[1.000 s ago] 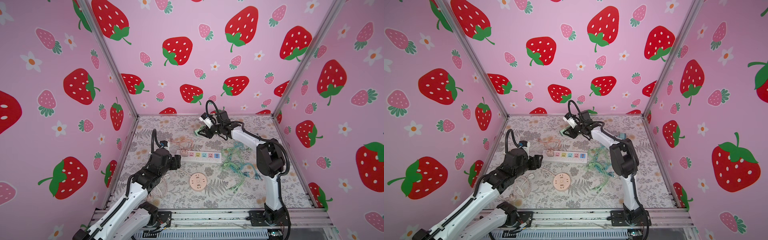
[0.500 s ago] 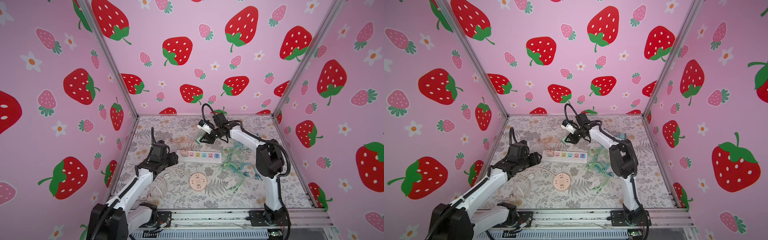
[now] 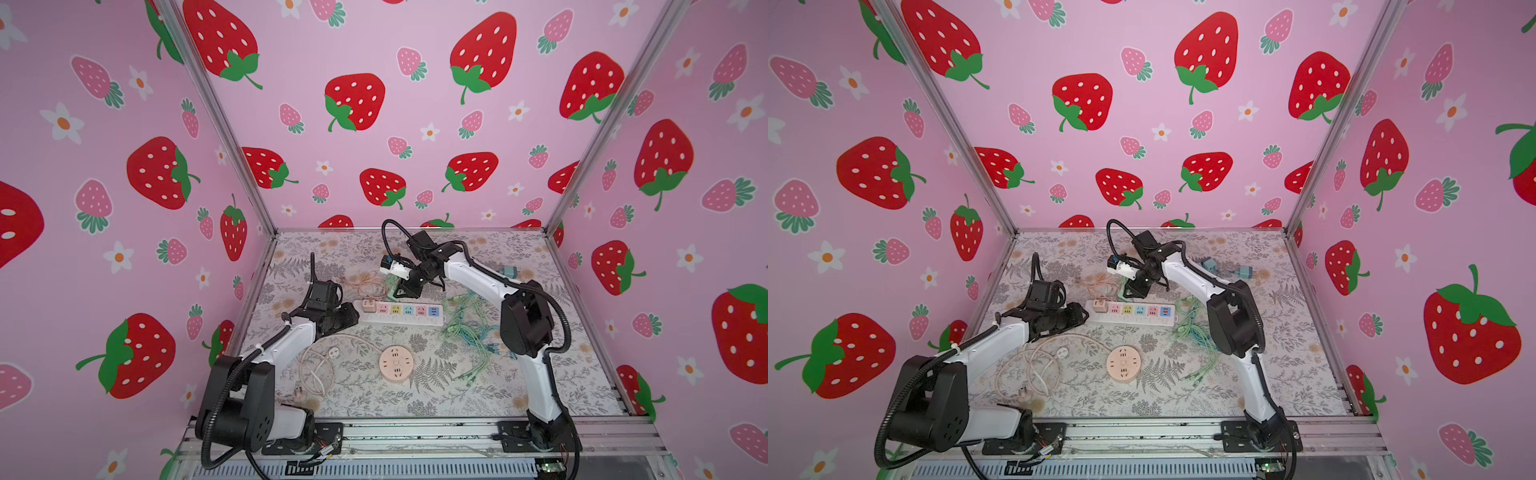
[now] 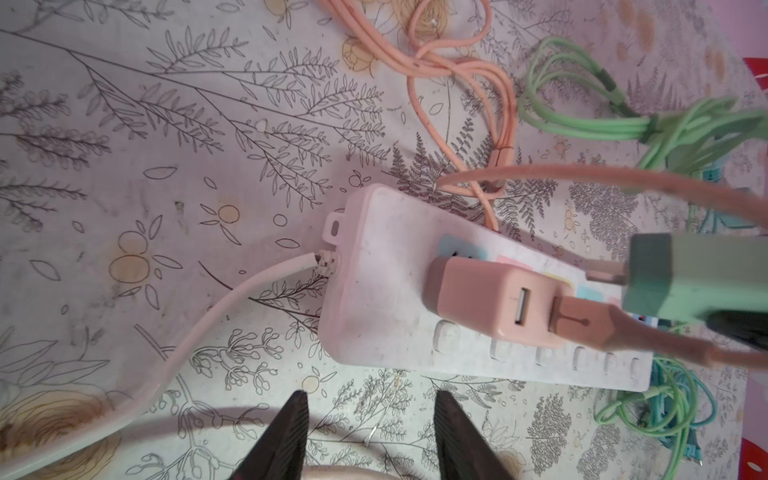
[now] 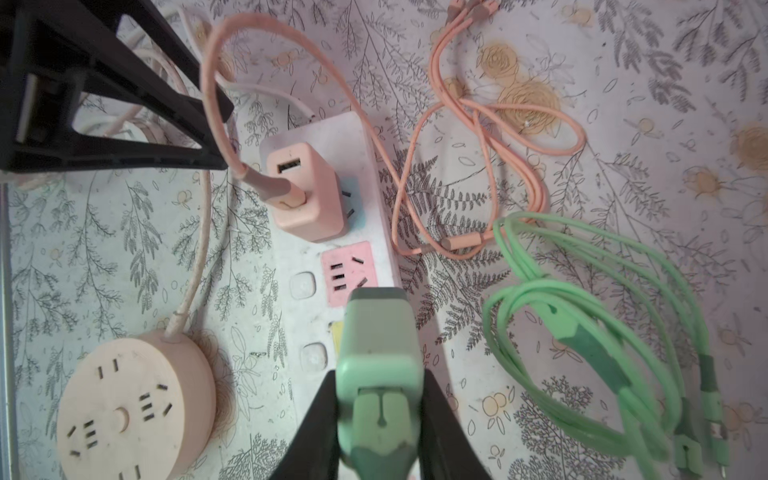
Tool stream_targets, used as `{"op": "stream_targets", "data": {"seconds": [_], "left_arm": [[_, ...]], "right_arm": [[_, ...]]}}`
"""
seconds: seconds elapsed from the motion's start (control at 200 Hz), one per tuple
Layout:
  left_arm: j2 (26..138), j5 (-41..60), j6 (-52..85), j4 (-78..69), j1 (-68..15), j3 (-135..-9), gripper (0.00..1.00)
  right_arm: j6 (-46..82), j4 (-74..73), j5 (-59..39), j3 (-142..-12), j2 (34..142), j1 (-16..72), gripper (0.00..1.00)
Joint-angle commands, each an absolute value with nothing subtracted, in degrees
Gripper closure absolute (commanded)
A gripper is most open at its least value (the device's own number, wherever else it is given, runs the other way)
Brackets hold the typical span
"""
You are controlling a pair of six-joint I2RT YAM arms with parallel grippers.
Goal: Insert the plug
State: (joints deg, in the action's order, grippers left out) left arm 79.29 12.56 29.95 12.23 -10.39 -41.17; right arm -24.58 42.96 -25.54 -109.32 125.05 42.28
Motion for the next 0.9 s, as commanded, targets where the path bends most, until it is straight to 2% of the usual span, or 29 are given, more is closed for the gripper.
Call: {"op": "stream_targets", "data": {"seconds": [0.0,0.895], "left_arm": [[80.8,13.4,30.1,10.7,-9.8,-43.5,0.49],[86.5,14.0,29.2,5.8,-8.3,-42.5,0.57]], "right_arm": [[-28.4,47.7,-24.0,-111.4,125.7,42.6,0.97],[-31.6,56.9,-11.7,-118.9,131.0,47.8,0.96]]}}
